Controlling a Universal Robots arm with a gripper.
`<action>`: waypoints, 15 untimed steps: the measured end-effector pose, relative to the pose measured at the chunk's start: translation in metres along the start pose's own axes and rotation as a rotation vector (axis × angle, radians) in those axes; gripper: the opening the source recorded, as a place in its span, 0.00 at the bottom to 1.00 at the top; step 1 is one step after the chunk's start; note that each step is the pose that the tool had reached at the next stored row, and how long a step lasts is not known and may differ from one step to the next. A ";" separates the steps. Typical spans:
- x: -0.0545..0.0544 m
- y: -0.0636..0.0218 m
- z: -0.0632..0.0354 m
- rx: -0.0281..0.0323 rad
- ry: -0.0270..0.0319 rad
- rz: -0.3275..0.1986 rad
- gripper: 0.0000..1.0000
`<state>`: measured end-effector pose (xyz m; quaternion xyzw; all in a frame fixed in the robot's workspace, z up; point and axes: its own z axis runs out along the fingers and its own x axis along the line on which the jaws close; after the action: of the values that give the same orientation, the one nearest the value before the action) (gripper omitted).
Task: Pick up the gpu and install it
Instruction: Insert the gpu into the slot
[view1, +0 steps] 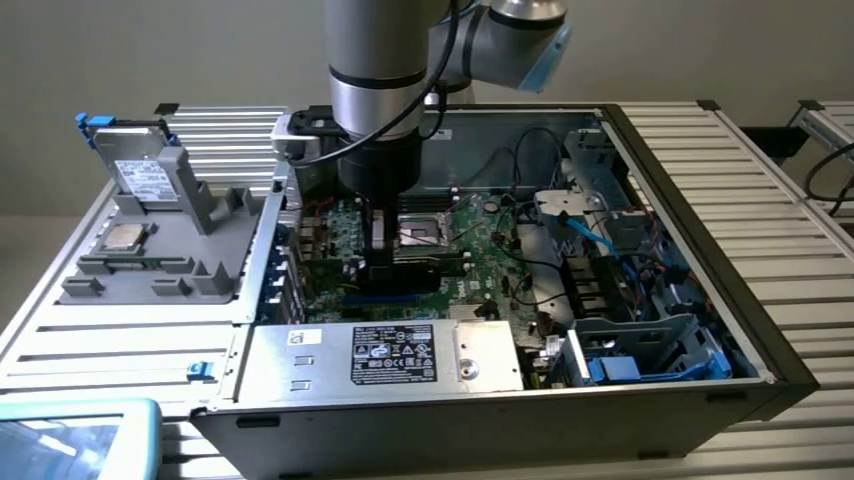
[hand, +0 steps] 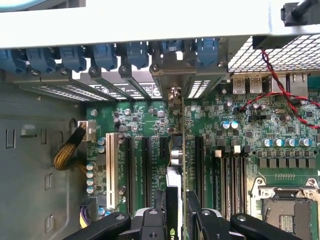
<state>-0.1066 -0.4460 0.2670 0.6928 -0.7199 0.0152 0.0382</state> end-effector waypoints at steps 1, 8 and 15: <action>0.000 -0.0002 0.0000 -0.0004 0.0000 0.000 0.28; 0.001 0.0005 0.0007 -0.0008 0.0000 0.001 0.28; 0.001 0.0026 0.0011 -0.0009 -0.0001 0.003 0.28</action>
<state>-0.1092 -0.4469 0.2661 0.6918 -0.7209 0.0149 0.0385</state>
